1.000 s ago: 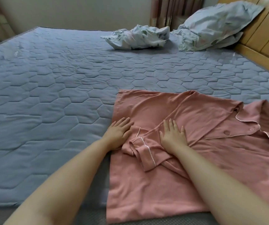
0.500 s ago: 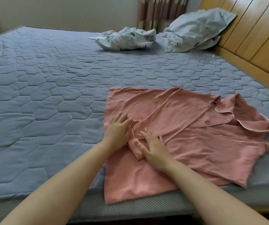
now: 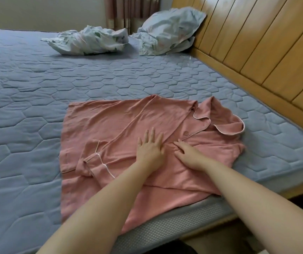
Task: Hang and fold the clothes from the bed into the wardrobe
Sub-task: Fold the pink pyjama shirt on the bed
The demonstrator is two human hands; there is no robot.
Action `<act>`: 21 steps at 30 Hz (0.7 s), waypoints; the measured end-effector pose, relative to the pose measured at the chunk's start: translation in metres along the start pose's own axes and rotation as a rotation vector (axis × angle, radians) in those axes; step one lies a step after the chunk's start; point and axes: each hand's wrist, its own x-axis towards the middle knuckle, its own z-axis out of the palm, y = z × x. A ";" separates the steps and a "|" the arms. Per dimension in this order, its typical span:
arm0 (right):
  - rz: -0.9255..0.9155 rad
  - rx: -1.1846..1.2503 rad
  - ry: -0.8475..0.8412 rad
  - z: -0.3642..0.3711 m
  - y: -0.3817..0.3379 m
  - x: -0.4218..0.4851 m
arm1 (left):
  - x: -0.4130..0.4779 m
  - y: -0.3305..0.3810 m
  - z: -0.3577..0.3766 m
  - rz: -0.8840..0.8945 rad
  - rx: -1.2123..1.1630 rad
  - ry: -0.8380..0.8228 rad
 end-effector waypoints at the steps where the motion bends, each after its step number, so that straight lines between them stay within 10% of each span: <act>1: -0.020 0.132 0.087 -0.010 0.007 -0.001 | 0.001 0.004 0.012 -0.013 -0.005 -0.015; 7: 0.446 0.297 0.973 -0.070 0.086 0.003 | 0.003 -0.001 0.043 -0.005 0.146 0.087; 10: 0.736 0.491 0.831 -0.080 0.133 0.014 | 0.003 0.000 0.045 -0.003 0.164 0.101; 16: 0.720 1.120 0.680 -0.096 0.176 0.029 | 0.002 -0.001 0.046 0.011 0.166 0.136; 21: 0.732 1.022 0.655 -0.115 0.176 0.045 | 0.005 0.001 0.045 0.002 0.203 0.112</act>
